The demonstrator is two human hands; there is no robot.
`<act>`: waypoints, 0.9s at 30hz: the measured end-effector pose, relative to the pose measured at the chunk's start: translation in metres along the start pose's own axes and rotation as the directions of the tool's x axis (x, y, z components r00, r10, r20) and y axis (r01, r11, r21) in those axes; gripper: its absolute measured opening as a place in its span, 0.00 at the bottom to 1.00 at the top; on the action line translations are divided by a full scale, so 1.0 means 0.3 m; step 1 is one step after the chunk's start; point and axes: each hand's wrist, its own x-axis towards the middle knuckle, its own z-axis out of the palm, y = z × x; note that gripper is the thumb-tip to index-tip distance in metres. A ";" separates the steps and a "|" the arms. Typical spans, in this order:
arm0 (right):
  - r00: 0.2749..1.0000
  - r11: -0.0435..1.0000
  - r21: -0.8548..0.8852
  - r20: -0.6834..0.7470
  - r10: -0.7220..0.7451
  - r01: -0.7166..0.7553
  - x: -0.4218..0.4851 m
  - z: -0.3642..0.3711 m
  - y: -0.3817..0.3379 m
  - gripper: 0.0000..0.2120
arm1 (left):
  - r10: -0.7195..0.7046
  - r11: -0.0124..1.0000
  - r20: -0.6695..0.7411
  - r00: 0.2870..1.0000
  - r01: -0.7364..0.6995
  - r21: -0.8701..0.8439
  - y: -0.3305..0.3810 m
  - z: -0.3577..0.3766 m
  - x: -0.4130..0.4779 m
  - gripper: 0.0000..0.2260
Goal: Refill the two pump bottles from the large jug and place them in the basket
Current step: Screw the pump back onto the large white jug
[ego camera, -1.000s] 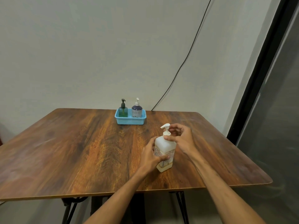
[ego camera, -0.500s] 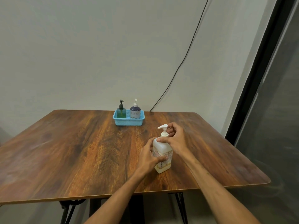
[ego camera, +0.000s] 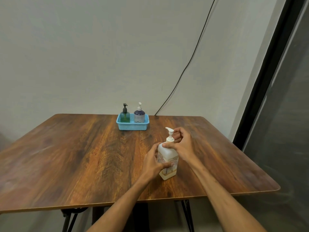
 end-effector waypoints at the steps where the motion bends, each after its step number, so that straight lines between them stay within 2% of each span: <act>1: 1.000 1.000 0.010 0.018 -0.001 0.000 0.004 -0.006 0.006 0.29 | 0.001 1.000 0.001 1.000 -0.001 0.003 0.001 0.000 0.001 0.35; 3: 0.997 1.000 0.015 0.078 0.009 -0.010 0.013 -0.021 0.019 0.29 | -0.002 1.000 0.002 1.000 0.002 0.006 0.001 -0.001 0.001 0.35; 5: 0.994 1.000 -0.001 0.102 0.030 -0.030 0.018 -0.026 0.024 0.23 | -0.002 1.000 0.002 1.000 0.002 0.003 0.002 -0.002 0.000 0.35; 8: 0.998 0.998 -0.027 0.025 0.052 -0.051 0.012 -0.008 0.025 0.20 | 0.001 1.000 0.002 1.000 -0.001 0.004 0.001 0.000 0.001 0.35; 12: 0.999 0.999 -0.026 -0.044 0.024 -0.025 0.003 0.016 0.028 0.23 | 0.009 1.000 -0.006 1.000 -0.009 0.001 0.004 0.000 -0.002 0.35; 15: 0.998 0.999 -0.006 0.051 0.046 -0.046 0.011 -0.005 0.030 0.25 | 0.009 1.000 0.000 1.000 -0.009 -0.008 0.007 0.000 -0.003 0.35; 17: 0.991 0.997 0.020 0.117 0.072 -0.075 0.017 -0.026 0.030 0.21 | 0.015 1.000 -0.005 1.000 -0.015 -0.009 0.003 0.000 -0.002 0.35; 19: 0.992 0.995 0.056 0.098 0.080 -0.086 0.013 -0.033 0.035 0.17 | 0.017 1.000 -0.008 1.000 -0.017 -0.008 0.000 0.002 -0.003 0.35; 23: 0.995 0.993 0.079 -0.020 0.094 -0.092 -0.006 0.006 0.039 0.24 | 0.026 1.000 -0.008 1.000 -0.026 -0.012 0.001 0.001 -0.004 0.34; 27: 0.994 0.989 0.105 0.047 0.094 -0.099 -0.001 -0.006 0.041 0.25 | 0.025 1.000 -0.009 1.000 -0.025 -0.006 0.005 0.000 -0.005 0.34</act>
